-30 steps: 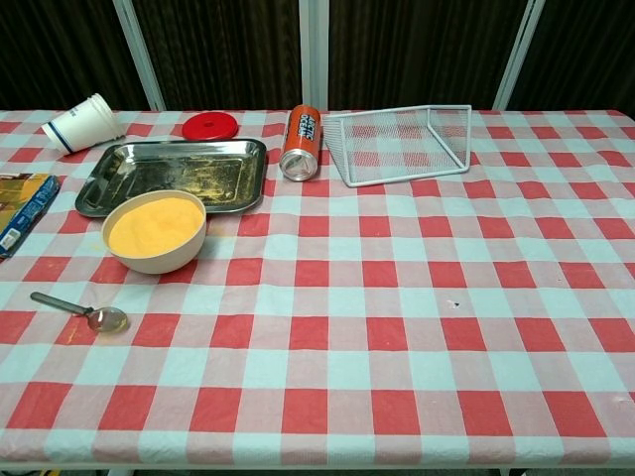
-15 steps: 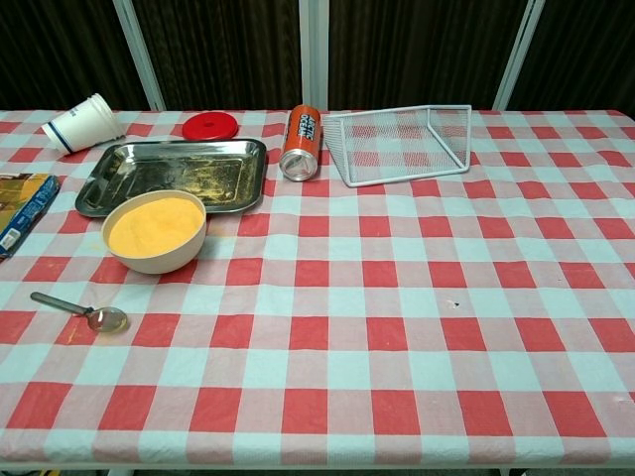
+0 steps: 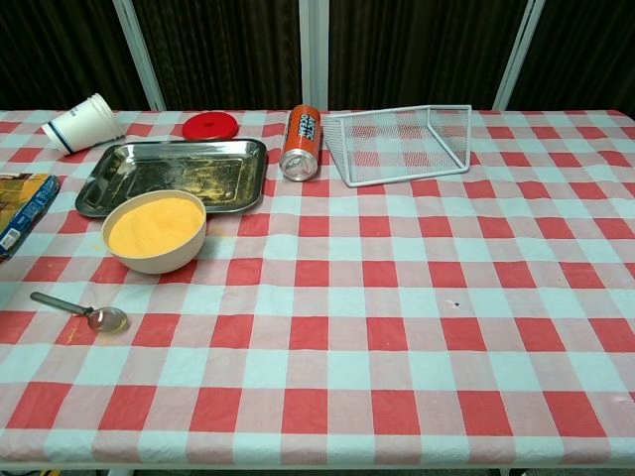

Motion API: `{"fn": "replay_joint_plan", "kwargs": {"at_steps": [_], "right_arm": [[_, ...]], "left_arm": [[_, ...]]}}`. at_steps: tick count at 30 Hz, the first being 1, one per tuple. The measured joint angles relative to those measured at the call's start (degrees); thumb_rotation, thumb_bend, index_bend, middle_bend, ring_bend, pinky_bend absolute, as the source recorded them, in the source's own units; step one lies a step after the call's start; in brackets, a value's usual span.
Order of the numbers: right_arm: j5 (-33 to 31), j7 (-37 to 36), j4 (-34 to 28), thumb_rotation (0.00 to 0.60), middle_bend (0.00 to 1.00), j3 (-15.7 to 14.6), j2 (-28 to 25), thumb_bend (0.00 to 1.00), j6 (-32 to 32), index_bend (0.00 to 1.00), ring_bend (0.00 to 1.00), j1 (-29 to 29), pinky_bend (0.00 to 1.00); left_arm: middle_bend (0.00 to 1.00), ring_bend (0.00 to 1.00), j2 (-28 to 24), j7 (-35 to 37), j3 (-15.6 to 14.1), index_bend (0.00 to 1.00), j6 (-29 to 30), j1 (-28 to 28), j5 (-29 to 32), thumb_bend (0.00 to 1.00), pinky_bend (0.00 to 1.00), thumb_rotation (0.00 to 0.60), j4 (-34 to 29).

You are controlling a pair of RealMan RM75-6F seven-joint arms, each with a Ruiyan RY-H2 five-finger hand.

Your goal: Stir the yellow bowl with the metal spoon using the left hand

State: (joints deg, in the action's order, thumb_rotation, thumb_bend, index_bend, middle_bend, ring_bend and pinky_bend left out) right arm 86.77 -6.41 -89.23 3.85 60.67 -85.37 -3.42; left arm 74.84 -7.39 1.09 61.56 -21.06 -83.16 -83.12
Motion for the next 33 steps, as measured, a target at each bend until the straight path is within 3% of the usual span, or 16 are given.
{"fn": "replay_joint_plan", "kwargs": {"at_steps": [13,20,33], "right_arm": [[0.0,0.4,-0.4,0.600,0.10,0.0,0.0,0.12,0.6,0.00,0.00,-0.5,0.03],[-0.1,0.2,-0.4,0.600,0.10,-0.1,0.0,0.12,0.7,0.00,0.00,-0.6,0.03],[-0.6,-0.1,-0.2,0.600,0.11,-0.1,0.0,0.12,0.7,0.00,0.00,-0.3,0.03]], "left_arm": [[0.88,0.83,8.3,-0.1,-1.8,0.55,-5.4,-3.2,0.6,0.20,0.89,0.600,6.1],[0.88,0.84,9.1,0.9,-1.9,0.57,-6.5,-3.8,1.6,0.31,0.89,0.600,6.9],[0.89,0.84,8.3,-0.7,-2.1,0.57,-10.0,-5.4,4.5,0.35,0.89,0.600,5.6]]}}
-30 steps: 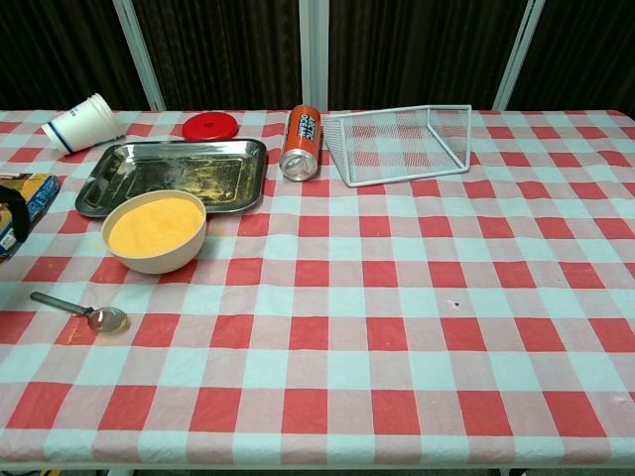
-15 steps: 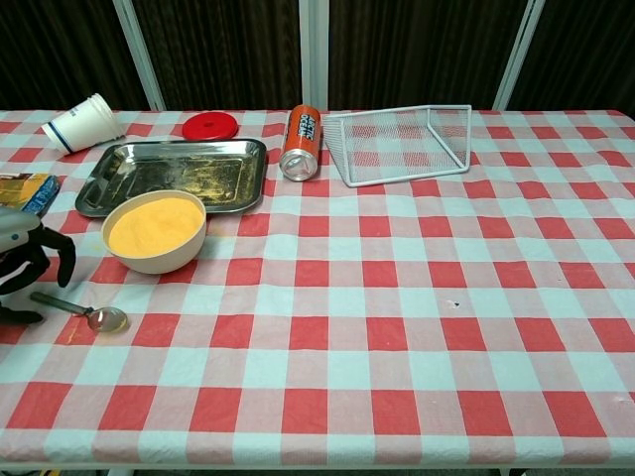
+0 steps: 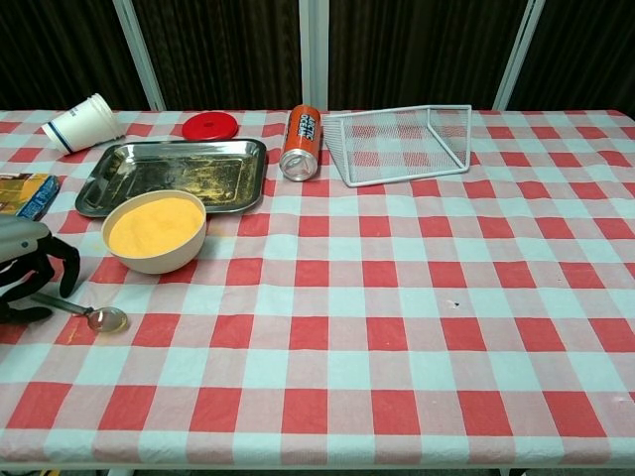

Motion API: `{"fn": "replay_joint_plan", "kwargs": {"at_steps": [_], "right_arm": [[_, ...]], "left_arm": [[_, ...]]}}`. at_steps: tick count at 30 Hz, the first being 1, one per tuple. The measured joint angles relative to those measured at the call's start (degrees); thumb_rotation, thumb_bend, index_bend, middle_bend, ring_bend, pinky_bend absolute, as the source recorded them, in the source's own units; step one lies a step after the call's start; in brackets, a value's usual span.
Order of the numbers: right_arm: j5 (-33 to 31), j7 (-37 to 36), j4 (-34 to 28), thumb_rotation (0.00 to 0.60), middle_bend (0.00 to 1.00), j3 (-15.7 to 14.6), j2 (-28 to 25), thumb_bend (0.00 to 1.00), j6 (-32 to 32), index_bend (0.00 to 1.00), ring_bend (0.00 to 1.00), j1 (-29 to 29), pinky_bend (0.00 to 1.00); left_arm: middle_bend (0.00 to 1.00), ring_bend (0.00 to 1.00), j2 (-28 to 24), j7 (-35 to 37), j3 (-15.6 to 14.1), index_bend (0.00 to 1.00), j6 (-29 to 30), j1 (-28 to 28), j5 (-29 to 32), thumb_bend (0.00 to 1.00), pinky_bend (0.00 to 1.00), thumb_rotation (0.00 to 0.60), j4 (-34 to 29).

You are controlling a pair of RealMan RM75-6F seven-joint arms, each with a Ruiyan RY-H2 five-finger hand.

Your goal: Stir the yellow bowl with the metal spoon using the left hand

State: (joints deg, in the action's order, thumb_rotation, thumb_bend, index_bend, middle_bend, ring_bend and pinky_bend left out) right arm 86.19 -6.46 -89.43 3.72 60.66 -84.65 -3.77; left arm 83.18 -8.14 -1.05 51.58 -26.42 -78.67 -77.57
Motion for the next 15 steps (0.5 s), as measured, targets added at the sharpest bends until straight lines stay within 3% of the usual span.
{"fn": "replay_joint_plan", "kwargs": {"at_steps": [15], "right_arm": [[0.0,0.1,-0.4,0.600,0.11,0.1,-0.3,0.12,-0.6,0.00,0.00,0.2,0.03]], "left_arm": [[0.90,0.85,-0.9,0.2,0.4,0.64,2.5,0.3,0.6,0.39,0.89,0.600,-0.9]]}}
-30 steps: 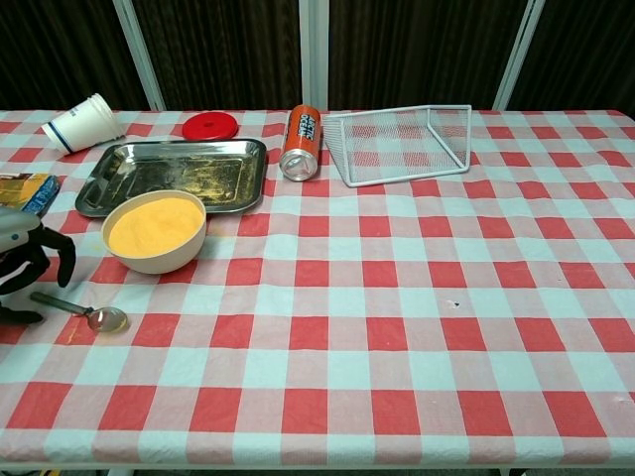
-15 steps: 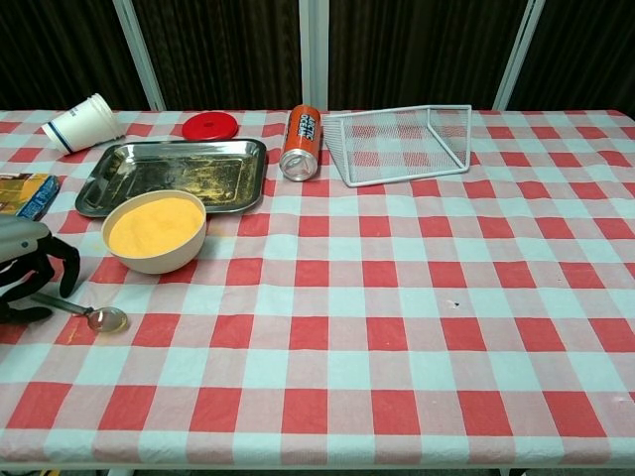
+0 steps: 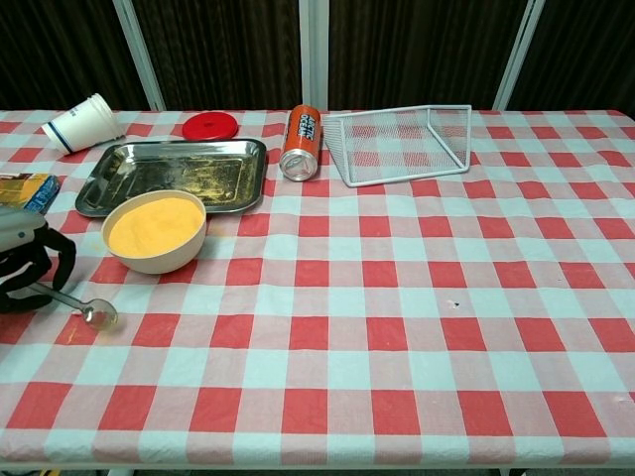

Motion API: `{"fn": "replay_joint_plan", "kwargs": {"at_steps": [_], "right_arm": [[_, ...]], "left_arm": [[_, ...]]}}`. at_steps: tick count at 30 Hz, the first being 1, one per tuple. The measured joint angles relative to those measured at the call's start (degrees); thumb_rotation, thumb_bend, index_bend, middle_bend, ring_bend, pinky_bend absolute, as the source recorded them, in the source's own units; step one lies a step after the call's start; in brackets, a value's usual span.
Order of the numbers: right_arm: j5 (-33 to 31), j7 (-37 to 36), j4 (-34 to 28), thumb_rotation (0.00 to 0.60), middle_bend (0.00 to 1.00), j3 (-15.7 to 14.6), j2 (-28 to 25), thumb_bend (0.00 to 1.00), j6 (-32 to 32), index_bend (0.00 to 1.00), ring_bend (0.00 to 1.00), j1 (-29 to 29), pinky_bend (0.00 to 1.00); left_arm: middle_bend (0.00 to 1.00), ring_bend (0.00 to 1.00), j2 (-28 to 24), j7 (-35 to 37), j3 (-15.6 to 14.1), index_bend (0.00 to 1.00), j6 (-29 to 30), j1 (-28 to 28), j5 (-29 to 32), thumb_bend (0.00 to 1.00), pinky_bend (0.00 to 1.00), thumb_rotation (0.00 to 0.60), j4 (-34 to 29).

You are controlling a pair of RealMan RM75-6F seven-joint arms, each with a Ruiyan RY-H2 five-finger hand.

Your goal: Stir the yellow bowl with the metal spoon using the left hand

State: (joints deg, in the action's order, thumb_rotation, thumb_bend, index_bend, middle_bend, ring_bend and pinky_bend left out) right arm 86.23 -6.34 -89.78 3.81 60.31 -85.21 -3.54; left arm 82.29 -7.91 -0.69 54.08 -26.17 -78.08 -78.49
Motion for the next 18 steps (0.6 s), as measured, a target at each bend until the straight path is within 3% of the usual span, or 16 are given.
{"fn": "replay_joint_plan", "kwargs": {"at_steps": [6,11,18], "right_arm": [[0.2,-0.2,0.2,0.600,0.11,0.2,-0.3,0.12,-0.2,0.00,0.00,-0.1,0.03],[0.4,-0.7,0.6,0.600,0.11,0.2,-0.1,0.12,-0.2,0.00,0.00,-0.2,0.03],[0.5,-1.1,1.0,0.600,0.11,0.3,-0.2,0.12,-0.4,0.00,0.00,-0.3,0.03]], "left_arm": [[0.90,0.85,-5.0,-1.7,1.5,0.64,1.2,0.5,3.3,0.39,0.89,0.600,-6.1],[0.90,0.85,-9.7,-4.3,4.8,0.64,1.0,-0.8,8.4,0.39,0.89,0.600,-13.6],[0.90,0.85,-10.1,-14.1,8.2,0.64,-2.0,-6.8,18.6,0.40,0.89,0.600,-16.5]]}}
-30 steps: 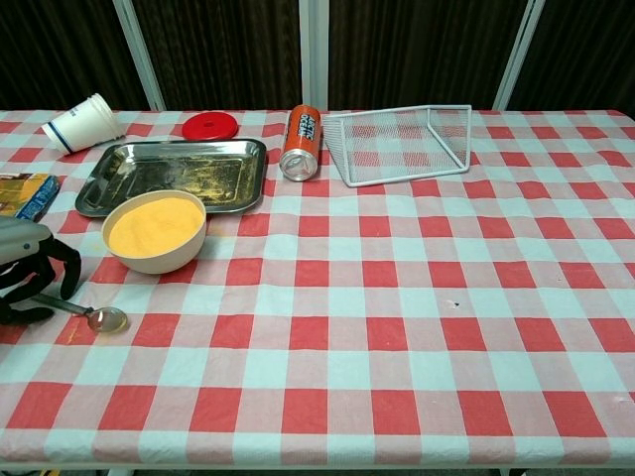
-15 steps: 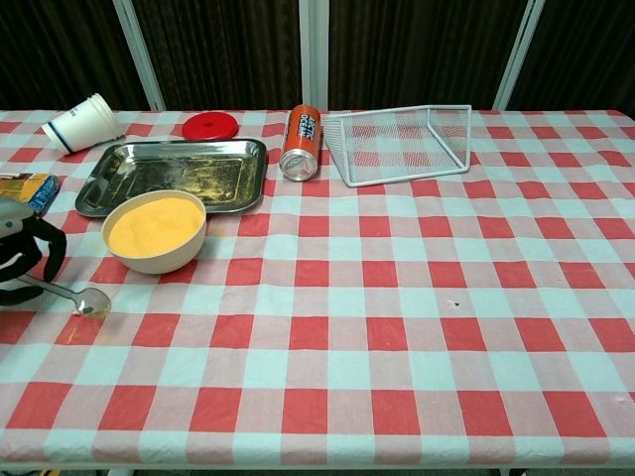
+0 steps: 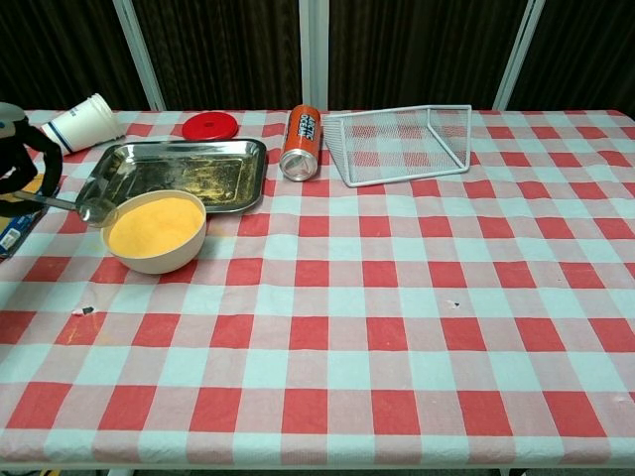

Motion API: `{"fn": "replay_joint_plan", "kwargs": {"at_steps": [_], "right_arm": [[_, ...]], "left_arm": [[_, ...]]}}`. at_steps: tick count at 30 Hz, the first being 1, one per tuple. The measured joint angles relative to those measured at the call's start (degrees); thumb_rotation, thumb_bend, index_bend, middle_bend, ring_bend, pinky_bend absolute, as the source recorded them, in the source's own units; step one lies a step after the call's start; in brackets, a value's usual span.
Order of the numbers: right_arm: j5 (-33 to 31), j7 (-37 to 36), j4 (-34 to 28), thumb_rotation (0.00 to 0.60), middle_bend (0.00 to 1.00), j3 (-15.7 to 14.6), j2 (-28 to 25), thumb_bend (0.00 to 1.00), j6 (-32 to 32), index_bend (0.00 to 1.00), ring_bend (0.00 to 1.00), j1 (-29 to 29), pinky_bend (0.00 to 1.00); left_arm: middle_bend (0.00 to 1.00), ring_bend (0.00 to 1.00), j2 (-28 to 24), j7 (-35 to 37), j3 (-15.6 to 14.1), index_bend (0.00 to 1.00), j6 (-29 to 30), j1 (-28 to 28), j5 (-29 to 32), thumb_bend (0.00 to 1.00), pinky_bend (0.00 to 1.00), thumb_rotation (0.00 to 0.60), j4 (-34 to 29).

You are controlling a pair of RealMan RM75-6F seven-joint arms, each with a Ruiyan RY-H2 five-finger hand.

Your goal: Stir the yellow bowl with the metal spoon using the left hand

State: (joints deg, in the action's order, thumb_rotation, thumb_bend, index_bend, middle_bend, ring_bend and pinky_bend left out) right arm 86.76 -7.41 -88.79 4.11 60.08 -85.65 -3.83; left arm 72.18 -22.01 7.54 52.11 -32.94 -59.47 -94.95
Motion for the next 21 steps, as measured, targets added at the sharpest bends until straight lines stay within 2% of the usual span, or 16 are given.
{"fn": "replay_joint_plan", "kwargs": {"at_steps": [9,13,21], "right_arm": [[-0.5,-0.2,0.0,0.600,0.11,0.2,-0.7,0.12,-0.5,0.00,0.00,0.4,0.03],[-0.6,-0.6,0.4,0.600,0.11,0.2,-0.6,0.12,-0.5,0.00,0.00,0.5,0.03],[-0.9,-1.2,0.8,0.600,0.11,0.3,-0.6,0.12,0.0,0.00,0.00,0.3,0.03]], "left_arm": [[0.90,0.85,4.0,-17.6,0.6,0.62,-0.2,-9.1,17.2,0.40,0.89,0.600,-0.6],[0.90,0.85,6.3,-22.3,0.2,0.62,1.1,-12.9,23.9,0.40,0.89,0.600,-0.2],[0.90,0.85,8.5,-26.1,-1.4,0.58,4.6,-16.3,28.7,0.39,0.89,0.600,0.0]]}}
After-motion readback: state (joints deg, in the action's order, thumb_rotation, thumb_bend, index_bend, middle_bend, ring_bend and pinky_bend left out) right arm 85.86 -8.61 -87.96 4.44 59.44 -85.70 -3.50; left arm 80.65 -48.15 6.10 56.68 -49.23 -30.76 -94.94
